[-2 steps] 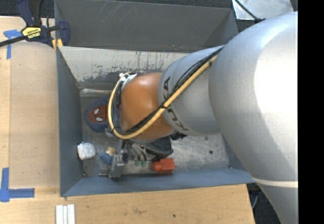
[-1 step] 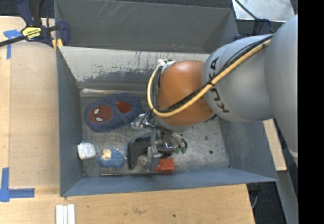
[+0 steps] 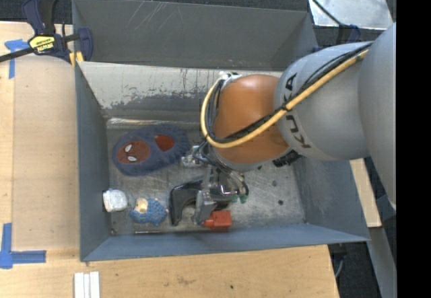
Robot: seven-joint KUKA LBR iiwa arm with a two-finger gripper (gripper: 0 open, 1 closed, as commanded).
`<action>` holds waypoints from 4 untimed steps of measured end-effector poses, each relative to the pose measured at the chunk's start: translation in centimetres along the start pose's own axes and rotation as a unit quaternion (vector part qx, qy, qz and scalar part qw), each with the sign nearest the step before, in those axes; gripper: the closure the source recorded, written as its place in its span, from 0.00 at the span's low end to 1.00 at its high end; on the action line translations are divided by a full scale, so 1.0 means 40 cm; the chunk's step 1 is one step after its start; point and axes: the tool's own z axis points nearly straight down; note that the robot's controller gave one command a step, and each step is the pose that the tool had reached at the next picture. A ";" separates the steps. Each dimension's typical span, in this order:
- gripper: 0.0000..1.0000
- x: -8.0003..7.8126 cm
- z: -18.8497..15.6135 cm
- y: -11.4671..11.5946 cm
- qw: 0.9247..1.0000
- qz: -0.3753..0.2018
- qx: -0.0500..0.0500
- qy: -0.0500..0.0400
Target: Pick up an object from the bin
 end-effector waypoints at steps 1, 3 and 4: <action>0.00 0.007 0.112 0.002 0.997 0.078 0.000 0.000; 1.00 -0.012 0.097 -0.001 0.997 0.079 -0.001 -0.009; 1.00 -0.020 -0.031 -0.004 0.997 0.079 0.001 -0.002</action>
Offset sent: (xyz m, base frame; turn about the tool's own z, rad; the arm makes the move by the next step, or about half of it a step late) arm -0.0046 0.0005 -0.0470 0.1573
